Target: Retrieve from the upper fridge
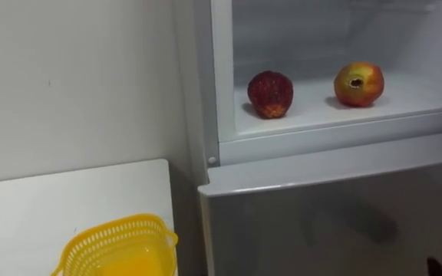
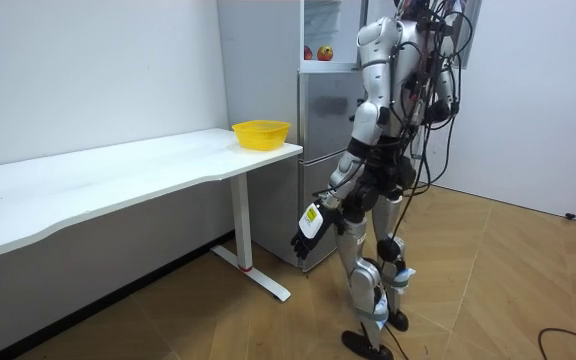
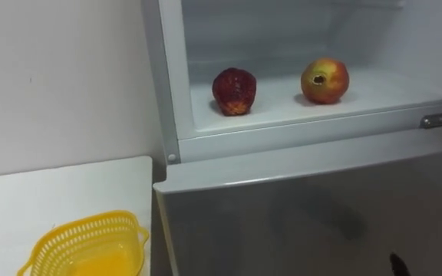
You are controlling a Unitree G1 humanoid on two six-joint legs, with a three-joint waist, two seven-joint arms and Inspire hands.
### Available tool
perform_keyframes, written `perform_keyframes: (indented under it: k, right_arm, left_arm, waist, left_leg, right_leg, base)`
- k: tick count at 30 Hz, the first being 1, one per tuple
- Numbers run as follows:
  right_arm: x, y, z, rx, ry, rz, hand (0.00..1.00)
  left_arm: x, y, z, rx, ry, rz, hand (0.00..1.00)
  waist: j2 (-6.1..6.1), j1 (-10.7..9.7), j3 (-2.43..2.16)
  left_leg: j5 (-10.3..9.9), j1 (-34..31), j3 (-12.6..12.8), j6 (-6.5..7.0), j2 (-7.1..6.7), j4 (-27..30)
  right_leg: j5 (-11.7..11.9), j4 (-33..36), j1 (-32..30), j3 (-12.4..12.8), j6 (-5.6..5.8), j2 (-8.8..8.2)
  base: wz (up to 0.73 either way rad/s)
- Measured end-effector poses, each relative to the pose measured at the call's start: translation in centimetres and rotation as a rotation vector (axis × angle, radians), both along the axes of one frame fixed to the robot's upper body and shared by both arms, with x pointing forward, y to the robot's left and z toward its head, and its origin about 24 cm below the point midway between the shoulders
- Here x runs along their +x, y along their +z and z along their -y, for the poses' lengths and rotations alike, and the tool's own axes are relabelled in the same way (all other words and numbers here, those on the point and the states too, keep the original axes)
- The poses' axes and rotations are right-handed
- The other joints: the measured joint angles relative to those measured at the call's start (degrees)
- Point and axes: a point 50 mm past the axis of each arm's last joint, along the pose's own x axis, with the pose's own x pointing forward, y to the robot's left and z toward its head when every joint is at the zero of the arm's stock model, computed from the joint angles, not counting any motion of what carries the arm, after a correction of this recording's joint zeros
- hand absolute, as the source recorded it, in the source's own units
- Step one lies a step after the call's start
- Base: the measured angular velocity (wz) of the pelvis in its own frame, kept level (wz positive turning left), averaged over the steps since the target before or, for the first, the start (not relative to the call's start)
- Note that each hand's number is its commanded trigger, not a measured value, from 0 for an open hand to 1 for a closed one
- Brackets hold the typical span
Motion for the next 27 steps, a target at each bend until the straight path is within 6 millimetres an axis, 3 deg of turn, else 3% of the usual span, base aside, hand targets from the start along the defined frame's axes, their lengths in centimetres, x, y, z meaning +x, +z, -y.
perform_keyframes:
  k: [6,13,17,22,23,27]
  right_arm:
    - [1.9,4.6,-1.5,-0.127,0.067,0.212,0.0]
    - [1.7,7.2,-2.2,-0.329,0.034,0.329,0.0]
    - [2.1,9.5,-2.8,-0.374,0.002,0.501,0.0]
    - [2.9,11.2,-2.8,-0.386,0.0,0.603,0.0]
    - [3.2,11.8,-2.8,-0.388,-0.006,0.636,0.0]
    - [4.0,13.8,-2.8,-0.355,-0.023,0.75,0.0]
  left_arm:
    - [0.5,-0.3,-0.2,-0.017,-0.045,-0.031,0.0]
    - [-0.2,-0.4,-0.2,-0.034,-0.044,-0.064,0.0]
    - [0.0,-0.4,-0.4,-0.034,-0.059,-0.068,0.0]
    - [0.8,-0.2,-1.1,-0.019,-0.07,-0.046,0.0]
    - [0.8,-0.1,-1.3,-0.014,-0.071,-0.045,0.0]
    - [0.7,-0.1,-1.4,-0.01,-0.07,-0.049,0.0]
  waist:
    - [0.07,0.37,-0.28]
    - [-0.46,0.88,-0.24]
    - [-1.1,1.29,-0.39]
    - [-2.32,2.32,-0.04]
    - [-2.64,2.22,0.17]
    - [-3.18,2.29,0.26]
  left_leg:
    - [0.01,-1.38,-0.02,-0.01,0.06,0.0]
    - [0.01,-1.87,-0.04,-0.01,0.09,0.0]
    - [0.01,-1.88,-0.3,-0.01,0.11,0.01]
    - [0.01,-1.83,-0.95,-0.01,0.1,0.01]
    - [0.01,-1.81,-1.77,-0.01,0.09,0.01]
    - [0.01,-1.74,-3.44,-0.01,0.07,0.02]
  right_leg:
    - [0.35,0.12,-1.63,-0.21,0.04,0.07]
    - [0.41,0.13,-1.96,-0.64,0.01,0.08]
    - [0.42,0.14,-1.82,-0.81,0.0,0.08]
    - [0.56,0.14,-1.34,-1.43,-0.02,-0.01]
    - [0.56,0.05,-1.01,-2.02,-0.02,-0.07]
    - [0.57,-0.04,-0.31,-3.75,-0.03,-0.17]
  base:
    - [0.01]
    - [0.02]
    - [0.0]
    - [0.05]
    - [0.23]
    - [0.23]
